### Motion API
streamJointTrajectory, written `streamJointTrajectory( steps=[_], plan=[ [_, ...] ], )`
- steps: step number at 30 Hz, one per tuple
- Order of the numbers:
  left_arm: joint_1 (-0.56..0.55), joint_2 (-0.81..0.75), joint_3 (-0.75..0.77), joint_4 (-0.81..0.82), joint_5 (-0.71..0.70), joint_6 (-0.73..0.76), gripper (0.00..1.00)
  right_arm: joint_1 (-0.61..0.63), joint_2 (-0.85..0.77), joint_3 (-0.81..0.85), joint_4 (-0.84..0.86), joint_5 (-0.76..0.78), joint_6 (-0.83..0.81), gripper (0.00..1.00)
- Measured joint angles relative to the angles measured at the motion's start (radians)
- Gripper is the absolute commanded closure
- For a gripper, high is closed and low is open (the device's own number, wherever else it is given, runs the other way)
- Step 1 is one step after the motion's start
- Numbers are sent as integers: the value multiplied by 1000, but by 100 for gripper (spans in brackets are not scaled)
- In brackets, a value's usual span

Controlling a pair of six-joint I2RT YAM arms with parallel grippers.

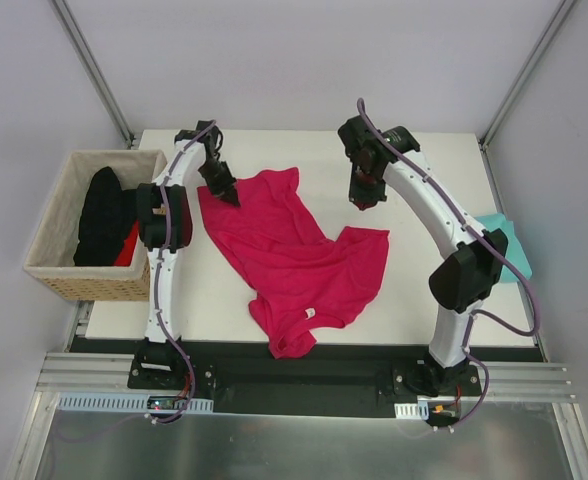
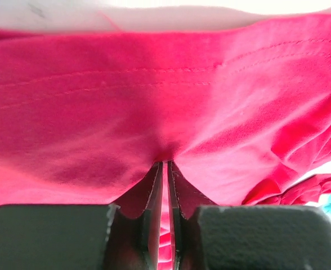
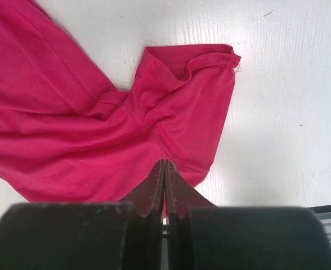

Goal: Fold and stack the t-shirts
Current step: Flatten out the tshirt

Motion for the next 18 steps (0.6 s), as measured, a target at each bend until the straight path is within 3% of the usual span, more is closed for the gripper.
streamJointTrajectory(
  steps=[12,18],
  plan=[
    [79,-19,0,95,3,-53,94,9,51,27,-16,-5,-1,98],
    [78,-79,-29,115,30,-52,94,43,48,-109,6,-28,8,99]
  ],
)
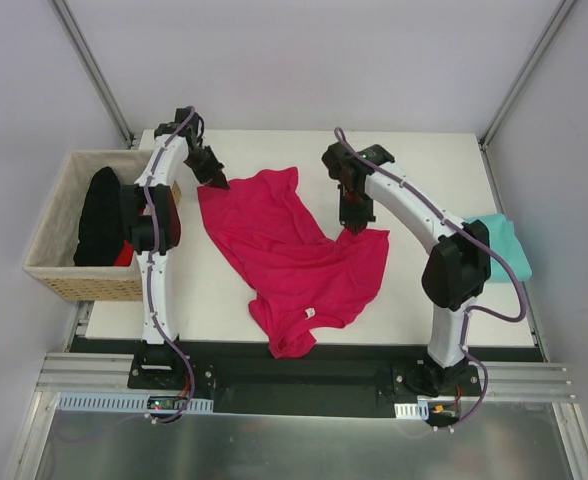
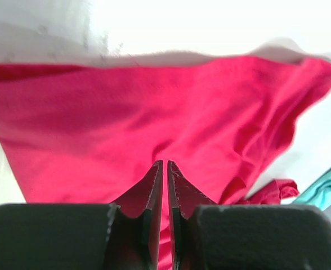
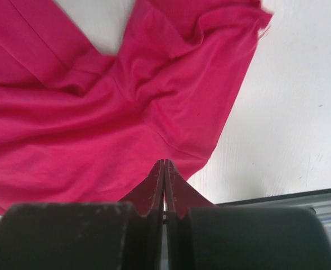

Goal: Fold and stack the t-shirts
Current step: Flatten out the tshirt

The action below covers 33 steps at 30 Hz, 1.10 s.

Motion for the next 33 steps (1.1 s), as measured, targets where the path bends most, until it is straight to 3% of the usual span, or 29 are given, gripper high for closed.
streamJointTrajectory(
  steps=[18,33],
  plan=[
    [-48,-362,-152,-2,22,48,94,58,-29,-537,290,-151,138,99],
    [-48,-555,-164,-110,-74,112,94,-30,18,-557,386,-231,198,99]
  ],
)
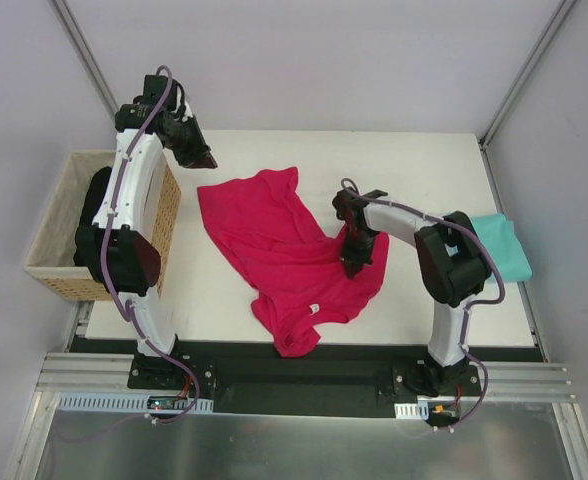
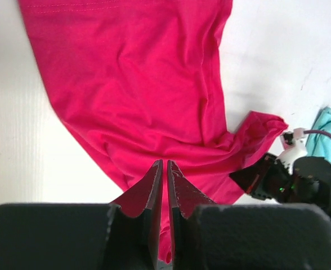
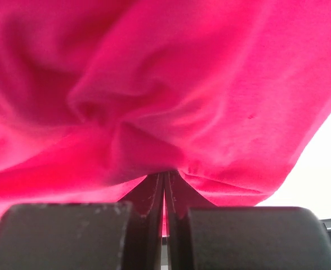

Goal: Fold and stack the t-shirts
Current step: Flatten out the tshirt

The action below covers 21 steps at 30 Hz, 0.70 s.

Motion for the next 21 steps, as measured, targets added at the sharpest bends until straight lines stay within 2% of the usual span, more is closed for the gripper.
streamJointTrajectory(
  steps=[5,11,21],
  plan=[
    [0,-1,-8,-27,-20,20,94,-55,13,25,-10,29,3,99],
    [0,-1,-14,-41,-37,34,94,-108,84,147,-36,108,-47,99],
    [2,-2,-23,-60,-60,48,94,-163,318,554,-95,242,-233,99]
  ],
)
